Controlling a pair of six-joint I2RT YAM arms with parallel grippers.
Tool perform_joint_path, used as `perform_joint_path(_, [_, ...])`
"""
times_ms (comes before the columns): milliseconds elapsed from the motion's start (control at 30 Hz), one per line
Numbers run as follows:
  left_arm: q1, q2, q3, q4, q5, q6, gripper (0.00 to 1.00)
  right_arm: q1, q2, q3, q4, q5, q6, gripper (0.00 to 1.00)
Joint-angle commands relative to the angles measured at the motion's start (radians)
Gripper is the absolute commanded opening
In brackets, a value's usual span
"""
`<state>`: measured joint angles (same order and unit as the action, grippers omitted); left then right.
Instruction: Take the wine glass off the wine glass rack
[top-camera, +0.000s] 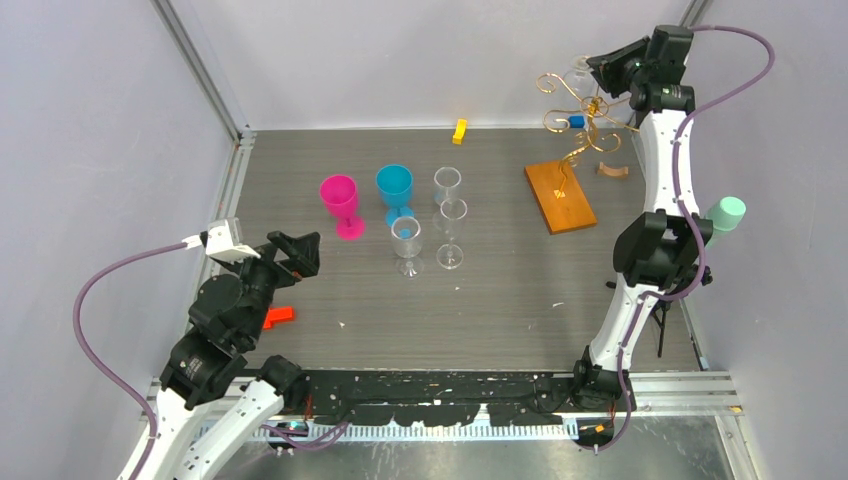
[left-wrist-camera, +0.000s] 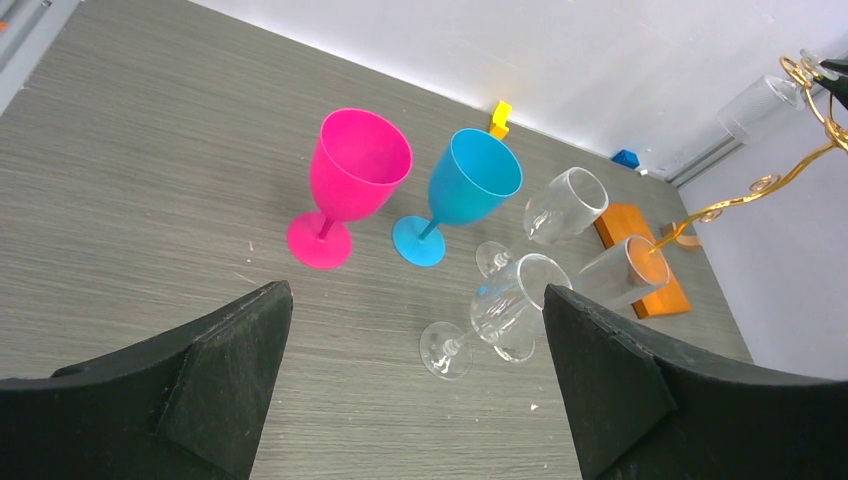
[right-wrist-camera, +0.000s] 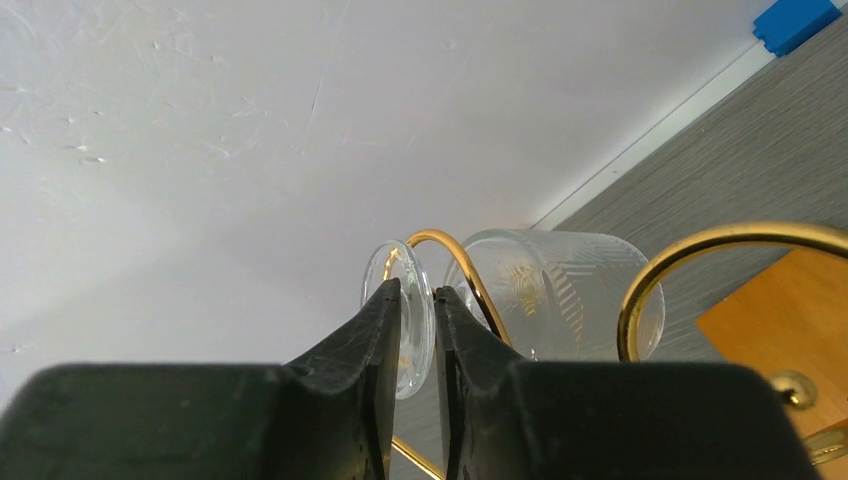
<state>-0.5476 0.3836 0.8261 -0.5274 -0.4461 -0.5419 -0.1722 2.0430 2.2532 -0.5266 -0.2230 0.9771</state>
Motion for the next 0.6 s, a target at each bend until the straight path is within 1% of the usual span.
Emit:
perform_joint_path(0, [-0.002, -0.003, -0.002, 0.046, -0.028, 0.009, 1.00, -0.003, -0.014, -0.014, 0.067, 0.013, 0.000, 0.20])
perform_joint_path(33, [-0.002, -0.003, -0.002, 0.046, -0.028, 0.009, 1.00, -0.003, -0.017, -0.019, 0.067, 0.019, -0.004, 0.17])
perform_joint_path(100, [-0.002, -0.003, -0.004, 0.048, -0.027, 0.010, 1.00, -0.003, -0.024, -0.023, 0.066, 0.035, -0.020, 0.14])
perform_joint_path(300, [-0.001, 0.002, -0.004, 0.053, -0.024, 0.008, 1.00, -0.001, -0.040, -0.021, 0.058, 0.071, -0.090, 0.08])
perform_joint_path(367, [-0.002, 0.003, -0.004, 0.055, -0.022, 0.009, 1.00, 0.001, -0.041, -0.012, 0.043, 0.081, -0.119, 0.10])
perform_joint_path(467, [-0.001, 0.006, -0.005, 0.058, -0.022, 0.007, 1.00, 0.003, -0.049, -0.014, 0.036, 0.093, -0.141, 0.15])
perform_joint_path(567, [-0.002, 0.008, -0.006, 0.060, -0.018, 0.005, 1.00, 0.003, -0.055, -0.020, 0.038, 0.093, -0.151, 0.18])
